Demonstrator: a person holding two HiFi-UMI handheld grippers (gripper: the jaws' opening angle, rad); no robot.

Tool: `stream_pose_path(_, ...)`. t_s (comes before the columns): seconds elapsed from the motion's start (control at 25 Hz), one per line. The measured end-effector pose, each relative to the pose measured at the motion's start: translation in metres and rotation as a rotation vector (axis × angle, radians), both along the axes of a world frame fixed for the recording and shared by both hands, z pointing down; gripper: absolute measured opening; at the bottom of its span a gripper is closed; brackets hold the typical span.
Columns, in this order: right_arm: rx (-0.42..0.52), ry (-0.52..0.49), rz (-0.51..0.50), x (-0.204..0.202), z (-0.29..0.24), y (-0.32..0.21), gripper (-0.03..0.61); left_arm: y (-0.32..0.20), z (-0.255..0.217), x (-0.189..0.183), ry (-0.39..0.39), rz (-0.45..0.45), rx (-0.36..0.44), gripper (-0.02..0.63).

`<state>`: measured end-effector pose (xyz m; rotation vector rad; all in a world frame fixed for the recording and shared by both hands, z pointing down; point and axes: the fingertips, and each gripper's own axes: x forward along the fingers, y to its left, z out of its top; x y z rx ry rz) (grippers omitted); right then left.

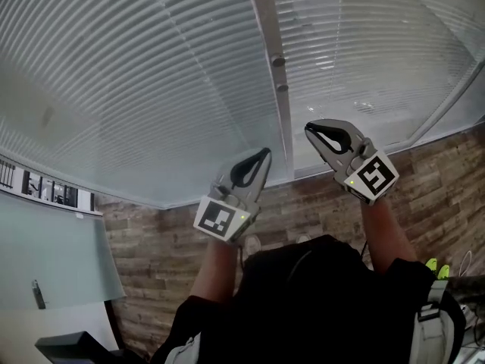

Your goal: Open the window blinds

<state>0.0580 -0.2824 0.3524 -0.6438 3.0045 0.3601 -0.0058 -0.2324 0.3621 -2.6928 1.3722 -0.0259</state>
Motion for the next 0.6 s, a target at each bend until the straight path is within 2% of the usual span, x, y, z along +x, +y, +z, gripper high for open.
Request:
stream_pose_path(0.12,-0.019,0.01,0.039,-0.006,-0.002,-0.001,0.009,-0.003,-0.004,-0.004,0.003,0.048,-0.001,0.005)
stream_pose_path(0.36,0.018,0.015,0.104,-0.017,-0.01,-0.007,0.011,-0.006,-0.006,-0.017,-0.002,0.121,-0.006,0.005)
stream_pose_path(0.6,0.006,0.069,0.148,-0.027,-0.009,-0.011,0.027,-0.009,-0.004,-0.034,0.009,0.15,-0.006,0.005)
